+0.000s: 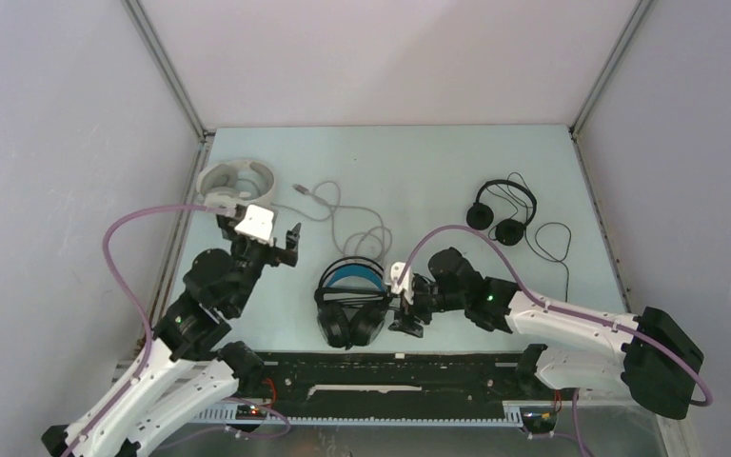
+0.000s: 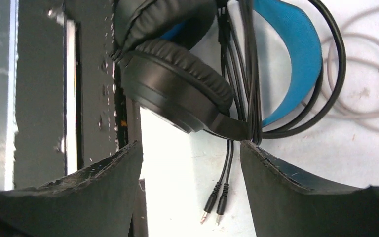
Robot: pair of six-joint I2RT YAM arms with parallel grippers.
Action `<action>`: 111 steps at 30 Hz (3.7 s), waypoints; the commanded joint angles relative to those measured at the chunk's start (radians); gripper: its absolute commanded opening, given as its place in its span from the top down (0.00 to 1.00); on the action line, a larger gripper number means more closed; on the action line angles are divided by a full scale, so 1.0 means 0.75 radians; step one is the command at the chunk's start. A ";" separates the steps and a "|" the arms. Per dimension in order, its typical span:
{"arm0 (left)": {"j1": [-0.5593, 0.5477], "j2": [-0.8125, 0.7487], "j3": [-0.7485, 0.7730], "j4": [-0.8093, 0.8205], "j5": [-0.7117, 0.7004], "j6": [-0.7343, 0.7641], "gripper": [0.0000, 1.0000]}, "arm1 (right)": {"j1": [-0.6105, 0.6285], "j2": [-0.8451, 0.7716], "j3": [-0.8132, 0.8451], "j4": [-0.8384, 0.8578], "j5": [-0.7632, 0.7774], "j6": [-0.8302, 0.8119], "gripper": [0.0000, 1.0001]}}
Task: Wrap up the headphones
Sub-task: Place the headphones at the center of the board, then move the headphones to the center of the board, then pick up the headphones from the center of the board.
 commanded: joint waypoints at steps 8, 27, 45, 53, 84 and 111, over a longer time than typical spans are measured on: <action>0.007 -0.211 -0.094 0.166 -0.089 -0.025 0.00 | 0.021 0.105 0.072 0.109 -0.139 -0.584 0.26; 0.015 -0.193 -0.084 0.141 -0.225 -0.013 0.00 | 0.240 0.567 0.130 0.745 0.243 -0.629 0.32; 0.044 -0.315 -0.135 0.220 -0.335 0.020 0.00 | 0.413 1.252 0.633 1.338 0.414 -0.269 0.36; 0.054 -0.329 -0.146 0.237 -0.340 0.018 0.00 | 0.427 1.381 0.798 1.343 0.357 -0.181 0.36; 0.072 -0.320 -0.105 0.172 -0.150 -0.175 0.00 | -0.187 0.414 0.469 0.116 1.196 0.725 0.29; 0.072 -0.308 -0.140 0.193 0.011 -0.212 0.00 | -0.920 1.208 1.208 -0.489 1.038 0.764 0.42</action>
